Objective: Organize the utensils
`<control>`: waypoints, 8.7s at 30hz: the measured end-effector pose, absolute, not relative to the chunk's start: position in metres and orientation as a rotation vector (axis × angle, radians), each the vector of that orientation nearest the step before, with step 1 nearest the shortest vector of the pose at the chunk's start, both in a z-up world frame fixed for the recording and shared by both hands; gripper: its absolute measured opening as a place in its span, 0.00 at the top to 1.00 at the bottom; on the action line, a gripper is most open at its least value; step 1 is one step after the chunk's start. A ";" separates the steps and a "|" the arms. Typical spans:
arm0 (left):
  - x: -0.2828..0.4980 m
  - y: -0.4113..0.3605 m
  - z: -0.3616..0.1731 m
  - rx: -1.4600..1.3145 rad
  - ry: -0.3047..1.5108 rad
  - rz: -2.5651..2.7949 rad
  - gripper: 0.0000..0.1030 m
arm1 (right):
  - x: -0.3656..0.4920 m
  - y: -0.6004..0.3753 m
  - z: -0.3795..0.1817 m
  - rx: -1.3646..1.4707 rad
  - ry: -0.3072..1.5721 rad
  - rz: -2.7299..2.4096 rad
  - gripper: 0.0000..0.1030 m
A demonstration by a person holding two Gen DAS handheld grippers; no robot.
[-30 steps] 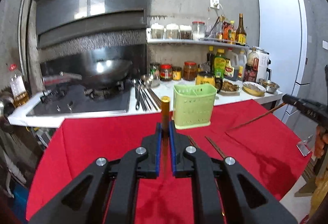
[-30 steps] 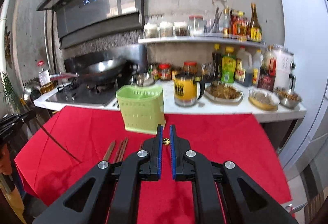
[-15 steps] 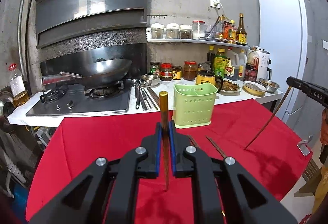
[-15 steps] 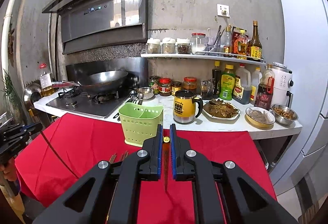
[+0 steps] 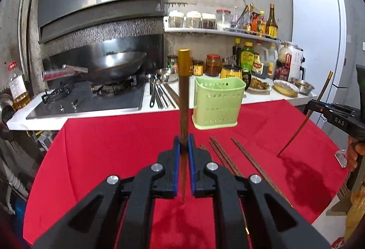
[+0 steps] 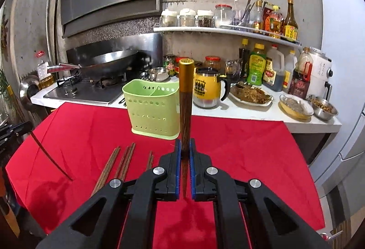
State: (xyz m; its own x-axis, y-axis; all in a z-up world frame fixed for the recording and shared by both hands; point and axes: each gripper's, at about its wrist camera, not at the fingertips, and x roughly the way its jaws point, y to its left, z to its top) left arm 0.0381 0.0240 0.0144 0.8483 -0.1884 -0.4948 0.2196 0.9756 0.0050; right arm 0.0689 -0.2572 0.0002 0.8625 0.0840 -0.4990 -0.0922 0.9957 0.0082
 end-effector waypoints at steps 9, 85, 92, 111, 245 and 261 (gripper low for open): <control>0.074 -0.001 0.053 0.073 0.402 -0.272 0.93 | 0.100 -0.248 0.033 -0.002 0.451 0.133 0.93; 0.032 -0.035 -0.122 0.076 0.935 -0.380 0.67 | 0.008 -0.232 -0.115 0.013 0.766 0.155 0.54; 0.031 -0.035 -0.123 0.185 0.933 -0.287 0.67 | 0.010 -0.230 -0.122 0.016 0.787 0.188 0.54; 0.027 -0.008 -0.122 0.125 0.931 -0.302 0.68 | 0.023 -0.223 -0.133 0.002 0.817 0.183 0.88; -0.006 0.021 0.047 0.055 0.269 -0.249 0.94 | -0.012 -0.247 -0.048 -0.007 0.545 0.170 0.93; 0.003 0.018 0.048 0.042 0.277 -0.282 0.94 | 0.041 -0.249 0.055 -0.022 0.369 0.193 0.93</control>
State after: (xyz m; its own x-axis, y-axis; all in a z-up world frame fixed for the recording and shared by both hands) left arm 0.0034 0.0181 0.0480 0.9229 -0.2685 -0.2761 0.2800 0.9600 0.0023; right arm 0.0410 -0.2492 0.0553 0.9146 0.1833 -0.3605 -0.1912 0.9815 0.0140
